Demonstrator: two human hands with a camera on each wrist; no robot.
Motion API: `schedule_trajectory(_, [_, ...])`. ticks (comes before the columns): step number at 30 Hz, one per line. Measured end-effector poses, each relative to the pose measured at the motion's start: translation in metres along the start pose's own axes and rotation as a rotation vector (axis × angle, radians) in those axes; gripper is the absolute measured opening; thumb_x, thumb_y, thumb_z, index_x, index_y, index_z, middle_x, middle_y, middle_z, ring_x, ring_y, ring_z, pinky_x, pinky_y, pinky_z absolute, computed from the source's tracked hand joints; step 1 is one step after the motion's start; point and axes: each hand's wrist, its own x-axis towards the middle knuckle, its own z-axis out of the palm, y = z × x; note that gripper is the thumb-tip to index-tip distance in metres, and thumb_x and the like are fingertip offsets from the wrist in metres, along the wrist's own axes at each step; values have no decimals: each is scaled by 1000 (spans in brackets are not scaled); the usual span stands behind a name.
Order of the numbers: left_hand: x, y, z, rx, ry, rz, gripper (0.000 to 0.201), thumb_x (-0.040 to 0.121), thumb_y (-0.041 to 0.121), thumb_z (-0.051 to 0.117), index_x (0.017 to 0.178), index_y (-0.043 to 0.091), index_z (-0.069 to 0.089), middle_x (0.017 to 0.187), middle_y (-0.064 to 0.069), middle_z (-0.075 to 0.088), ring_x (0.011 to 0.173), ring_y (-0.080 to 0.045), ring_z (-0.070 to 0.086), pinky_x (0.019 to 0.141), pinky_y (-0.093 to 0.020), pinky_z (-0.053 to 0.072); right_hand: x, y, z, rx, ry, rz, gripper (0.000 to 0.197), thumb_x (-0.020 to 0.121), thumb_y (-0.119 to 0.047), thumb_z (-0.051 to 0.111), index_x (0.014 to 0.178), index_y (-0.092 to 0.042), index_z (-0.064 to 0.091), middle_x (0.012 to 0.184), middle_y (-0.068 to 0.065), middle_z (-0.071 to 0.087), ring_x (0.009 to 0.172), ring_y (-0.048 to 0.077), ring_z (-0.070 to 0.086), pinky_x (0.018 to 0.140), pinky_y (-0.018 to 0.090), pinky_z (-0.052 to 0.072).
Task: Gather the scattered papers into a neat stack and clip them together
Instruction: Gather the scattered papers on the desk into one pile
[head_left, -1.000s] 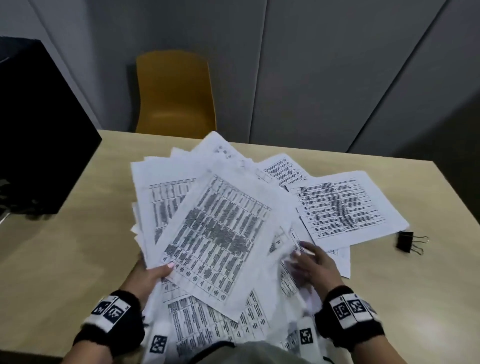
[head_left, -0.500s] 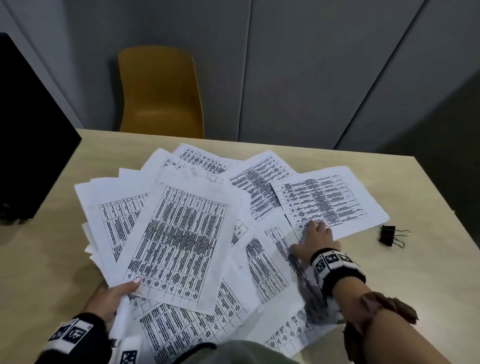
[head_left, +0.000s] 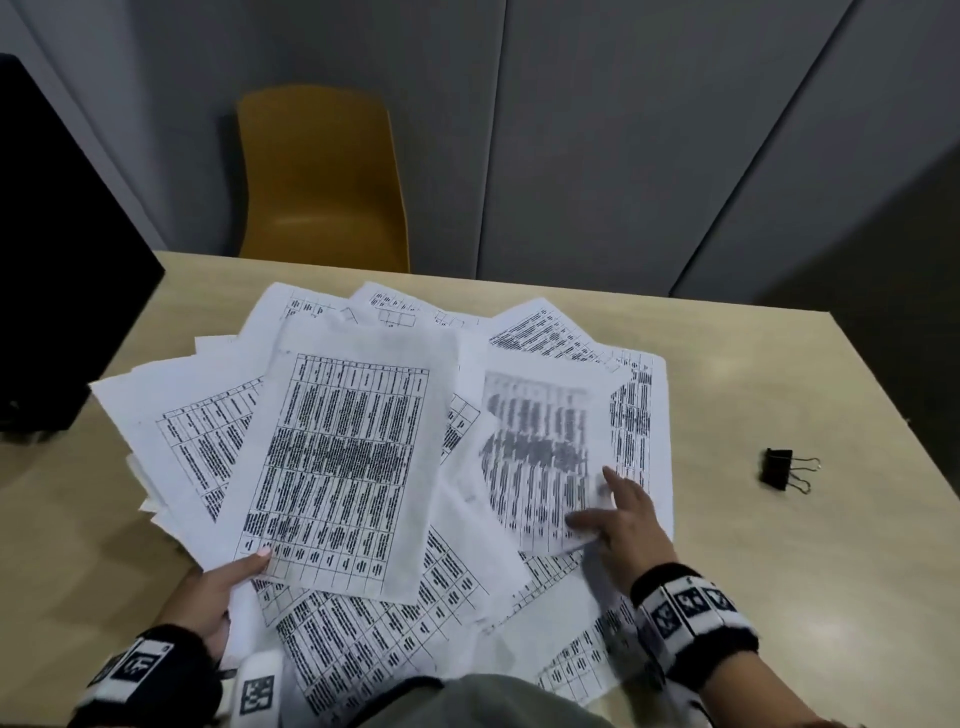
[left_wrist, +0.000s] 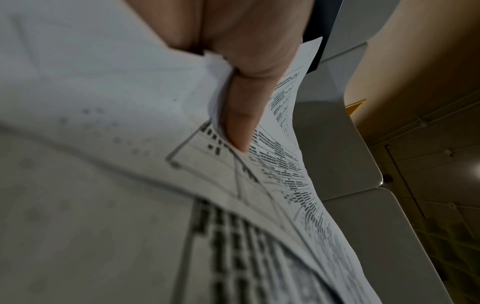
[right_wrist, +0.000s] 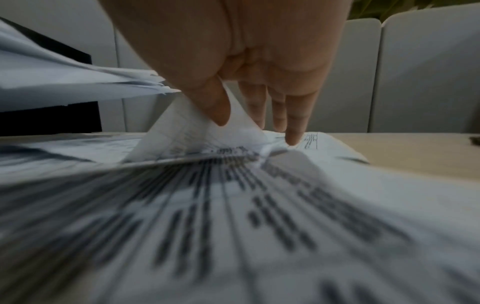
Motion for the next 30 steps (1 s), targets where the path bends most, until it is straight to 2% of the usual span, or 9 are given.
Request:
schedule_trajectory(2, [-2,2,1,11,-20,-12,74,52,21,79,116,-8,58,123,-25,59,117,-38,54,109,-53,30,-14,-3,2,95,-89,-11,49,82,-5,51,113,-41,64,158,10,8,146,28,5,117,36,1])
schedule_trajectory(5, [5,-2,-3,33,-17,-8,79,44,25,84,113,-6,60,121,-23,61,117,-36,54,109,-53,29,-25,-6,-7,208,-310,-35,51,60,-30,55,93,-68,49,158,5,9,145,26,5,118,49,8])
schedule_trajectory(9, [17,-6,-8,99,-13,-33,84,32,34,90,104,-2,66,121,-19,62,120,-35,52,110,-53,28,-16,-1,-24,635,-57,164,64,62,-38,50,126,-33,51,145,8,33,129,24,35,108,50,29])
schedule_trajectory(12, [21,-7,-12,117,-17,-31,87,27,37,91,101,-1,67,116,-19,65,116,-35,55,108,-54,30,11,10,-26,444,203,439,57,76,-36,57,128,-15,50,129,21,47,116,33,48,100,43,39])
schedule_trajectory(15, [3,2,0,104,-43,-21,66,44,27,85,100,-2,66,115,-25,64,111,-39,58,106,-56,32,26,7,-22,350,109,566,59,81,-37,64,128,-10,44,126,21,49,113,37,53,99,43,44])
schedule_trajectory(20, [-14,11,18,130,-39,13,22,82,2,59,102,-7,61,108,-27,65,107,-42,57,101,-54,39,17,-16,-2,440,-85,459,40,85,-47,58,108,-14,50,120,11,62,95,25,62,83,31,49])
schedule_trajectory(24, [-23,13,24,158,-15,88,8,86,-4,54,83,-3,62,58,-4,71,79,-27,59,78,-37,45,20,-10,-1,449,196,614,48,82,-41,65,117,-12,50,122,17,57,105,29,54,94,37,44])
schedule_trajectory(27, [-24,14,24,167,-21,94,14,85,-4,54,79,-1,66,67,-9,72,69,-27,67,74,-38,53,25,-3,-14,422,307,781,68,77,-32,71,131,-9,37,135,25,36,125,40,35,101,46,34])
schedule_trajectory(30, [-22,15,23,168,-22,70,11,84,-3,57,81,2,66,97,-19,66,97,-34,62,101,-52,39,28,-8,-14,446,268,774,75,73,-19,76,132,-9,30,134,25,32,122,44,36,98,49,37])
